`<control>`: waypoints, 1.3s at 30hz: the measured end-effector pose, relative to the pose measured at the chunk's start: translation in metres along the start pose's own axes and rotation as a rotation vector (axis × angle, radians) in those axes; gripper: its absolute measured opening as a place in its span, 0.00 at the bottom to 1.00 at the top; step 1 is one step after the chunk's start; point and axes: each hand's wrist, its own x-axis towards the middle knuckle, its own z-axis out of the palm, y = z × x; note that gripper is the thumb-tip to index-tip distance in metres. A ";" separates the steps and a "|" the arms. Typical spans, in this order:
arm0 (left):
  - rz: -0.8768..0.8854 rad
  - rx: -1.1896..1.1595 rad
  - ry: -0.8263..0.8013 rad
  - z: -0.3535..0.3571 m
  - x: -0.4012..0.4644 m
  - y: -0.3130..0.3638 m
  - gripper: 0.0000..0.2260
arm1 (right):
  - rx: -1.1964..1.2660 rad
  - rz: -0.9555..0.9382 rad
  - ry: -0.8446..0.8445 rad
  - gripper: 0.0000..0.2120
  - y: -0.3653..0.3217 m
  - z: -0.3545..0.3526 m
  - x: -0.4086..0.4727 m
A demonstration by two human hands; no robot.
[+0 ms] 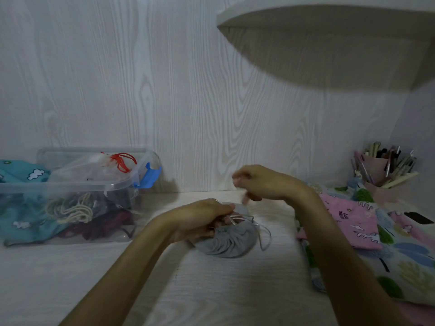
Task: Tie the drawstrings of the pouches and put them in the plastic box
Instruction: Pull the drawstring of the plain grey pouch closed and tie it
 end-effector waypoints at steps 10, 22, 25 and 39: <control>0.067 0.029 0.074 -0.012 -0.012 0.013 0.18 | -0.025 0.142 -0.268 0.12 0.009 0.003 0.004; 0.122 -0.270 0.095 -0.017 -0.019 0.018 0.15 | 0.217 -0.103 0.146 0.09 0.003 -0.025 -0.022; 0.125 -0.488 0.040 -0.019 -0.021 0.019 0.14 | 0.242 -0.111 0.150 0.09 0.004 -0.031 -0.029; 0.295 -0.360 0.286 -0.016 -0.029 0.026 0.06 | 0.060 -0.198 0.209 0.09 0.002 -0.030 -0.027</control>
